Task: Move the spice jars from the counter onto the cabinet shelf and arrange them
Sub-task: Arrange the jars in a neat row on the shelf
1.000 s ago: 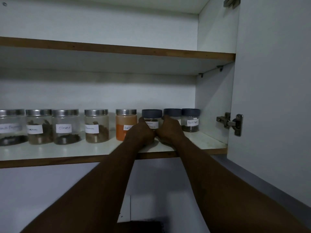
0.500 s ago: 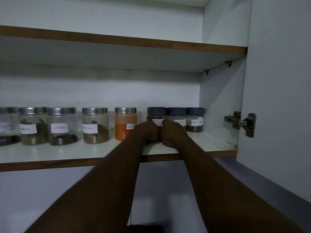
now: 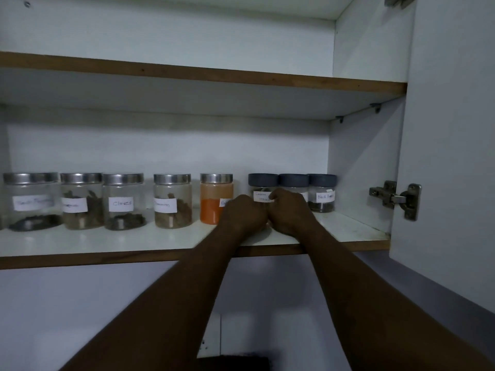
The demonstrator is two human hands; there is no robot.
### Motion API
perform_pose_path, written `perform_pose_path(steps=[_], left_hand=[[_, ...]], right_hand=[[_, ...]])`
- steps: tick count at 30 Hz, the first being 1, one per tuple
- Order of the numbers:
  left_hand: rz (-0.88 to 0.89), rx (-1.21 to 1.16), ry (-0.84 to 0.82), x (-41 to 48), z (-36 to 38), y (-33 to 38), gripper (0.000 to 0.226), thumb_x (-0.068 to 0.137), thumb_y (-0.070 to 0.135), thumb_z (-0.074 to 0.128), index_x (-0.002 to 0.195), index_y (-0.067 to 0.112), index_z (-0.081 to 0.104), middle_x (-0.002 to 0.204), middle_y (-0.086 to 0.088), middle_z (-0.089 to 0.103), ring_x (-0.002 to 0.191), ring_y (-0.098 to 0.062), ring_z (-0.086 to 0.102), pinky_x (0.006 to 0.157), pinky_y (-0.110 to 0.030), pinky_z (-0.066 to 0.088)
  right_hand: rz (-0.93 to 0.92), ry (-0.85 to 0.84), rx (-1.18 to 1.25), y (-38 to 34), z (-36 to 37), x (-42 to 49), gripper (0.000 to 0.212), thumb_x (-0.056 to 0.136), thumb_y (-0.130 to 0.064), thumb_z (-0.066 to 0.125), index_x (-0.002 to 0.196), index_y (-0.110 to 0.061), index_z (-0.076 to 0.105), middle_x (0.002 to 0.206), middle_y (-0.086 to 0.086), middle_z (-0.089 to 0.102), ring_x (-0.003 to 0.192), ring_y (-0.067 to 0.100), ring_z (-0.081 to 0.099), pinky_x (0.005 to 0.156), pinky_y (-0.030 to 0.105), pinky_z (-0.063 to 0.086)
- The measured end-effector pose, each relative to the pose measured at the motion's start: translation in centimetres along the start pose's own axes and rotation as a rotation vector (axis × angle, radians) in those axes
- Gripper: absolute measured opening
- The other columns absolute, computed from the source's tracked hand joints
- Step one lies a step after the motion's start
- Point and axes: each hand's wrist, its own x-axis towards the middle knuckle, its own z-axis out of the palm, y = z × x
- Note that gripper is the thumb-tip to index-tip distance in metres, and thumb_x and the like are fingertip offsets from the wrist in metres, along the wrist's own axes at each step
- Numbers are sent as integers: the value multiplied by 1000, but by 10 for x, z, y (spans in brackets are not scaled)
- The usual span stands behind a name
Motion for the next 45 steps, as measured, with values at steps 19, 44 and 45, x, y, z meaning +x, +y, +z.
perform_pose_path(steps=[19, 44, 45], left_hand=[[-424, -544, -53, -5, -50, -48, 79, 92, 22, 71, 150, 24, 18, 107, -8, 59, 64, -18, 67, 50, -26, 58], [46, 231, -23, 23, -19, -67, 67, 92, 46, 63, 144, 9, 39, 133, -12, 62, 116, -30, 63, 101, -43, 51], [46, 244, -45, 24, -19, -66, 67, 93, 45, 61, 145, 9, 38, 135, -12, 60, 118, -30, 62, 102, -44, 50]], right_hand=[[-106, -218, 43, -46, 24, 8, 67, 85, -46, 77, 143, -24, 51, 135, 3, 65, 114, 20, 61, 94, 35, 47], [-215, -108, -113, -40, 38, 9, 56, 87, -27, 69, 140, -23, 53, 129, 7, 68, 117, 28, 63, 97, 36, 50], [-205, -129, -138, -40, 38, 10, 59, 88, -28, 68, 144, -23, 50, 133, 8, 66, 120, 29, 62, 99, 37, 49]])
